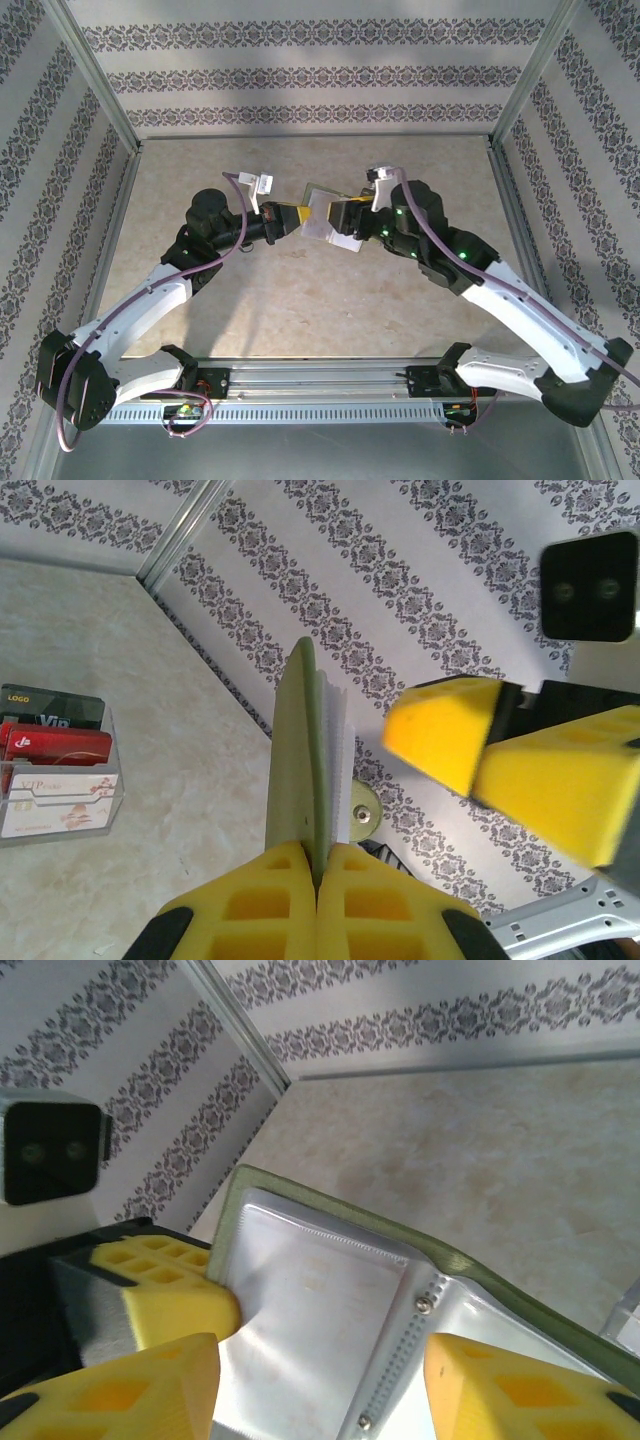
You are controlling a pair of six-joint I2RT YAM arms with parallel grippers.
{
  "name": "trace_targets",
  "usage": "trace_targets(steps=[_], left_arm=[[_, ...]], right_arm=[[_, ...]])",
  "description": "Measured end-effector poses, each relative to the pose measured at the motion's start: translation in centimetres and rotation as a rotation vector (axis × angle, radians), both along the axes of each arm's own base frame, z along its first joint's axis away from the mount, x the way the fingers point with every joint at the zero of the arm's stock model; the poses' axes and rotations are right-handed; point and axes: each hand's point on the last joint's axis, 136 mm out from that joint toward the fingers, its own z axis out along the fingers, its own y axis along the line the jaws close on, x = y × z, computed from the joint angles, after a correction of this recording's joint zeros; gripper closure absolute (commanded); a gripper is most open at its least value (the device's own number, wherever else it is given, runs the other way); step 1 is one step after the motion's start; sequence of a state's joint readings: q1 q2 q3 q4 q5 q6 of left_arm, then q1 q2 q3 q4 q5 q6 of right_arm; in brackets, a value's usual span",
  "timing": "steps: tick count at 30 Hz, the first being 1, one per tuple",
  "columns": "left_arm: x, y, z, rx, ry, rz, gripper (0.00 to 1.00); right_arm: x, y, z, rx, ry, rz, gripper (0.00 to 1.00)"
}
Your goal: Take the credit cards out of the card holder
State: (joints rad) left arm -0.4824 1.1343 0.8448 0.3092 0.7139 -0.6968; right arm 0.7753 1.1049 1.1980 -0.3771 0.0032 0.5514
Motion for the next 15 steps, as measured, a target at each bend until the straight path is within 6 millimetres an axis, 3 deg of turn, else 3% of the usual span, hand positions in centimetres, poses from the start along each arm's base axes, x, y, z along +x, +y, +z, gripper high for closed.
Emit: trace_targets(steps=[5, 15], left_arm=[[-0.2, -0.1, 0.4, -0.017, -0.007, -0.014, 1.0], [0.3, 0.0, 0.4, -0.045, 0.004, -0.005, 1.0]], right_arm=[[1.0, 1.6, -1.4, 0.003, 0.038, 0.015, 0.39], [2.3, 2.7, -1.5, 0.047, 0.058, 0.024, 0.36]])
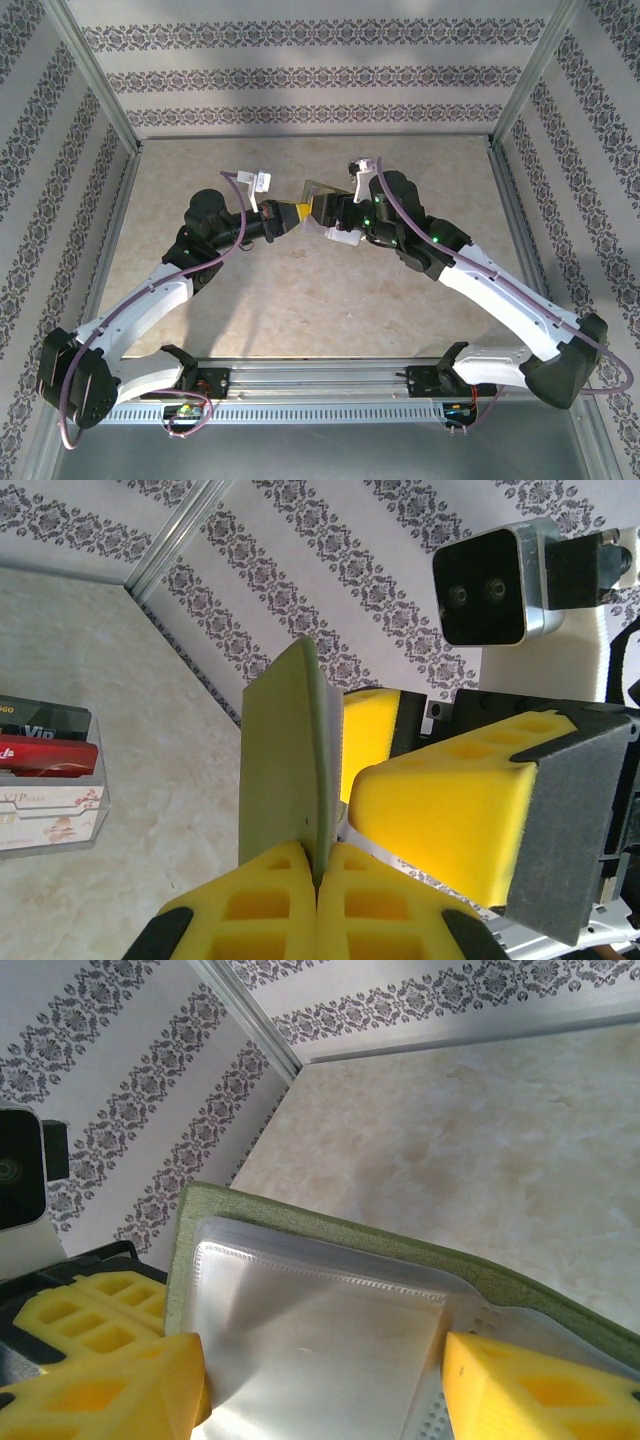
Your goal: Take the credit cards out of the card holder
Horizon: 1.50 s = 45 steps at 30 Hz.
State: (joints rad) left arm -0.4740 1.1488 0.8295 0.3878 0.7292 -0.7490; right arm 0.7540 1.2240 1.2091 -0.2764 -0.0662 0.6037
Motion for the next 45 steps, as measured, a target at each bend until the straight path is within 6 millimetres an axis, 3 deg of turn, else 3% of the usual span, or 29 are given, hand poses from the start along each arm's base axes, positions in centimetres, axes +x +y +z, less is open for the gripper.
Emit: trace_targets(steps=[7, 20, 32, 37, 45], left_arm=[[0.3, 0.0, 0.1, -0.016, 0.01, 0.001, 1.0], [0.3, 0.1, 0.6, -0.04, 0.012, -0.007, 1.0], [0.4, 0.1, 0.6, -0.04, 0.013, 0.001, 1.0], [0.7, 0.3, 0.5, -0.037, 0.02, 0.023, 1.0], [1.7, 0.4, -1.5, -0.054, 0.105, 0.064, 1.0]], right_arm=[[0.3, 0.3, 0.2, 0.017, -0.002, 0.003, 0.35], [0.8, -0.1, 0.2, 0.018, -0.004, -0.025, 0.61], [1.1, -0.8, -0.2, -0.023, -0.012, -0.058, 0.76], [1.0, -1.1, -0.2, -0.036, -0.019, -0.061, 0.7], [-0.9, -1.0, -0.3, -0.034, -0.021, -0.008, 0.47]])
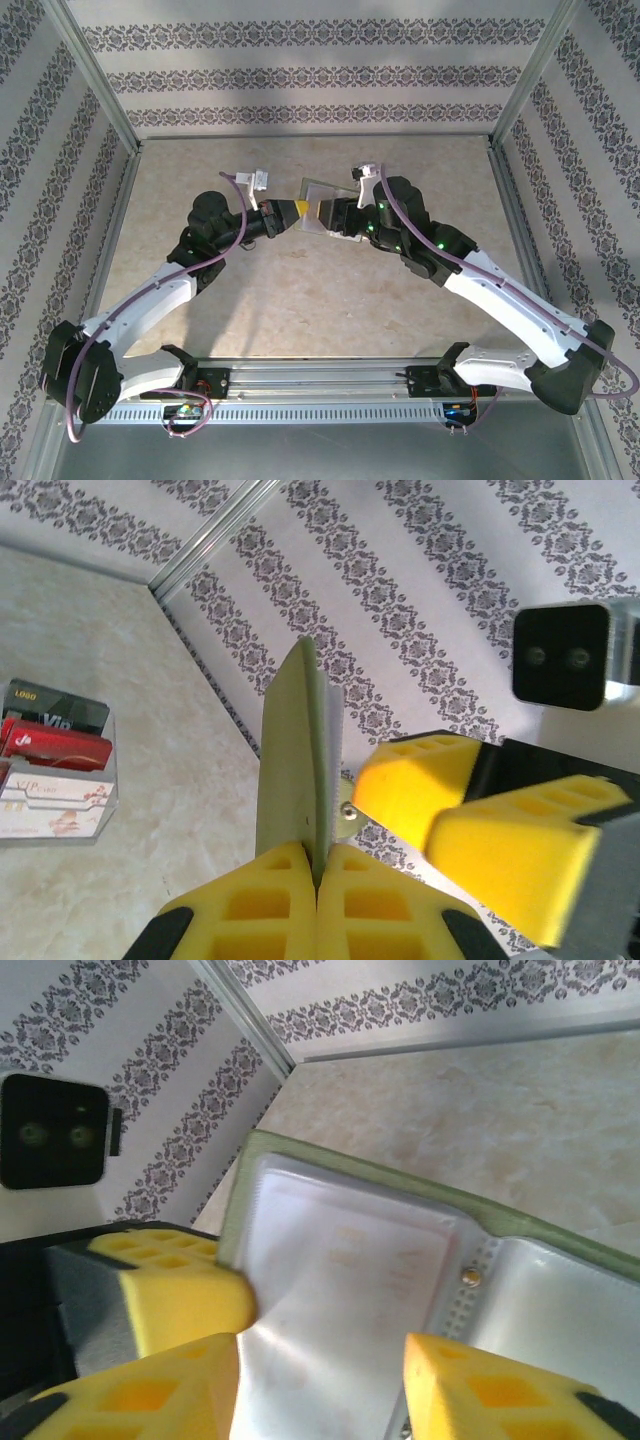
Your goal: Take the credit cards out of the card holder
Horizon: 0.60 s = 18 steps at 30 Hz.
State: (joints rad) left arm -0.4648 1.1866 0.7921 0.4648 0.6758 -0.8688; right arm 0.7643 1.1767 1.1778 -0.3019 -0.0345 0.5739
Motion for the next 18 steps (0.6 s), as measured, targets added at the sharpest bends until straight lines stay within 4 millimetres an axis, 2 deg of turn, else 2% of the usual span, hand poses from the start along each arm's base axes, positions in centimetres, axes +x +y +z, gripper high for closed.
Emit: trace_targets(steps=[5, 11, 18], left_arm=[[0.7, -0.4, -0.9, -0.032, 0.053, 0.0, 1.0], [0.8, -0.4, -0.5, -0.059, 0.061, -0.001, 1.0], [0.8, -0.4, -0.4, -0.067, 0.069, -0.001, 1.0]], right_arm=[[-0.2, 0.5, -1.1, -0.024, 0.016, 0.016, 0.42], [-0.8, 2.1, -3.3, -0.112, 0.021, 0.061, 0.36], [-0.3, 1.6, -3.6, -0.156, -0.01, 0.033, 0.32]])
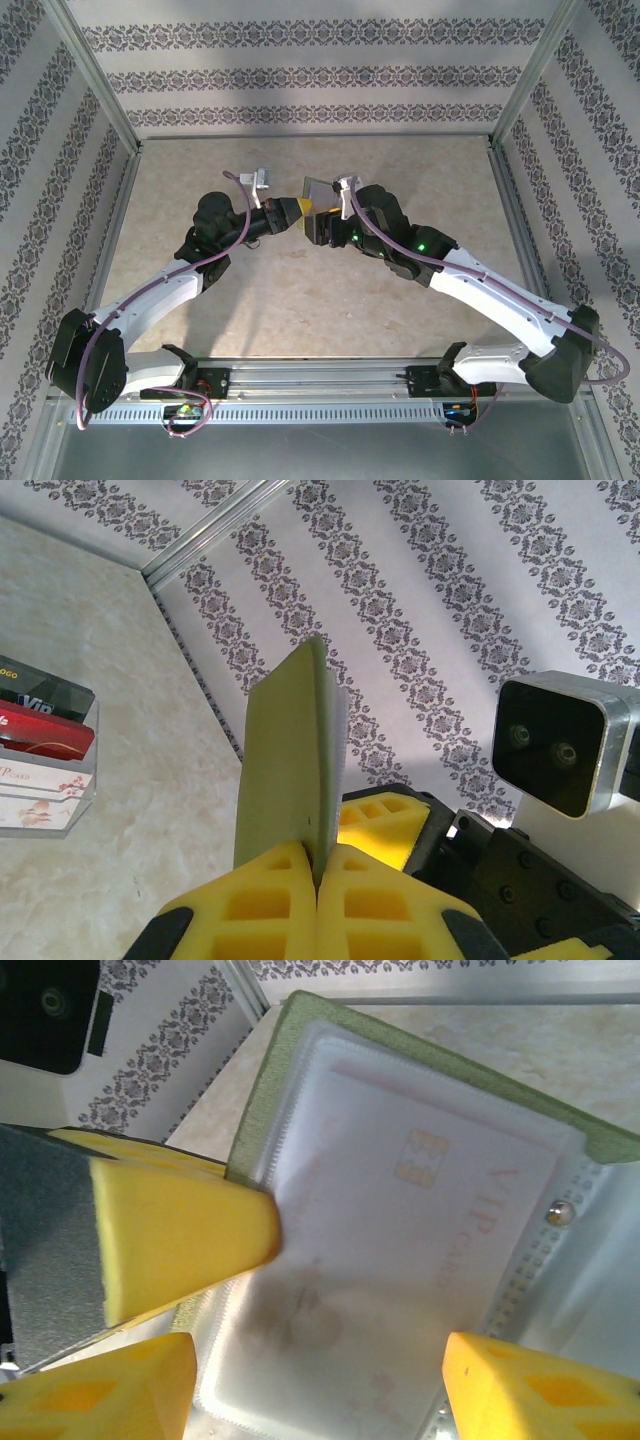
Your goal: Take the credit cards out of the card holder
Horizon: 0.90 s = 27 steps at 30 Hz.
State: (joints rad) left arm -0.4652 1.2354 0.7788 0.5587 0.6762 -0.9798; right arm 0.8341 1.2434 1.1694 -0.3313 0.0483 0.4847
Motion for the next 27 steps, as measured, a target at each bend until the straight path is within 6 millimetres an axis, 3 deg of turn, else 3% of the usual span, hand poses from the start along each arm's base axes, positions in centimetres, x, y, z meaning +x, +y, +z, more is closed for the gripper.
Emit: trace_targets(steps=[11, 27], left_arm=[[-0.06, -0.03, 0.18, -0.014, 0.011, -0.004, 1.0], [0.02, -0.09, -0.02, -0.015, 0.022, -0.005, 1.0]], right_arm=[[0.38, -0.62, -0.42, -0.038, -0.012, -0.031, 0.32], [0.82, -0.96, -0.36, -0.048, -0.025, -0.059, 0.76]])
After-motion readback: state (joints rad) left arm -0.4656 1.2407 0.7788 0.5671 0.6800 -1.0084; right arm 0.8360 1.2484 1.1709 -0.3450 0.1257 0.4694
